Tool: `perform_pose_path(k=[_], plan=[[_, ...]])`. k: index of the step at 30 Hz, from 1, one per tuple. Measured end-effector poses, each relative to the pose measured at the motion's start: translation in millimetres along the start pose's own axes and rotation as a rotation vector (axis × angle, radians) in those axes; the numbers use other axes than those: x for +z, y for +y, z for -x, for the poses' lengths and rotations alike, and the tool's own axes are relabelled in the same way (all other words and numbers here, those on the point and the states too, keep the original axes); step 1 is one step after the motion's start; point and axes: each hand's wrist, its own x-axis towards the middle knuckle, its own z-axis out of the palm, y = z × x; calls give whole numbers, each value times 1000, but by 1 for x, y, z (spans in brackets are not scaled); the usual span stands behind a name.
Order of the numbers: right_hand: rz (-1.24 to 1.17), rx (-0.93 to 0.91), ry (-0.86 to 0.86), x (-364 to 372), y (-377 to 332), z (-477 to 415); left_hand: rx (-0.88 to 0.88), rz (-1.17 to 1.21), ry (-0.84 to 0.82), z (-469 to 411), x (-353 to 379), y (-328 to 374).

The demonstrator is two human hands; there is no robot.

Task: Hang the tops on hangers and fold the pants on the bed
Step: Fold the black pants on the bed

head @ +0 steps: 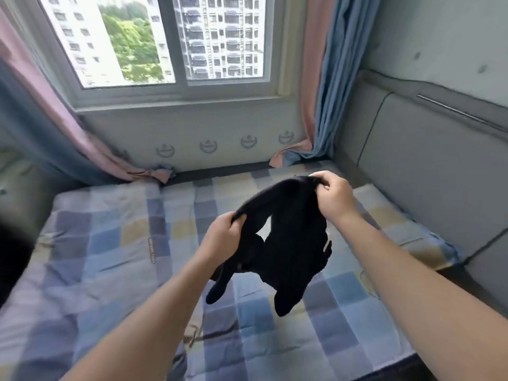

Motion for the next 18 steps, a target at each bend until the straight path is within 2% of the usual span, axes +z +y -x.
perform_pose_path(k=[5,8,12,15,18], plan=[[-113,77,-316,28,41,7,-280,220,20,-25,21,9],[-191,143,-531,33,75,35,-568,373,-15,-21,73,-9],[-212,299,-730,34,121,70,-886,671,61,-3,114,-27],[-144,368,-906,39,147,87,-947,923,177,1,119,-30],[-19,317,-962,49,156,90,-897,1144,213,8,117,-19]])
